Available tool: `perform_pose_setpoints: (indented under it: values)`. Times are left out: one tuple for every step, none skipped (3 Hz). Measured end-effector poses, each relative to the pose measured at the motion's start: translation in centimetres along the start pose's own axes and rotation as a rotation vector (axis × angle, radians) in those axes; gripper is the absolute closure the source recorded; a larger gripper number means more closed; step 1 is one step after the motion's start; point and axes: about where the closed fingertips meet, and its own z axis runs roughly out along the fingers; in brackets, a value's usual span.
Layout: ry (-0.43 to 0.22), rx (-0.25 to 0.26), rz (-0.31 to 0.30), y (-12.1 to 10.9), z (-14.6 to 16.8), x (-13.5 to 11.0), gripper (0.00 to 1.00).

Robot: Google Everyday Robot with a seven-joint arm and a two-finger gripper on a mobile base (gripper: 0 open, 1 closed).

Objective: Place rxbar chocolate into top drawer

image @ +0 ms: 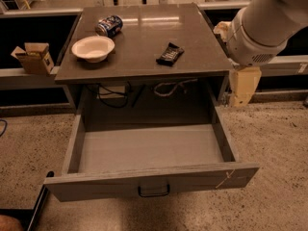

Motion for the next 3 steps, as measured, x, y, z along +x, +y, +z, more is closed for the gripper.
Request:
perform_pose_setpoints:
  values:
    - [-0.002, -0.001, 0.003, -0.3, 0.1, 0.0, 0.0]
    - [-0.027, -0.007, 0.04, -3.2, 1.1, 0.1, 0.0]
    - [-0.078, -0.026, 0.106, -7.4, 3.6, -0.6, 0.0]
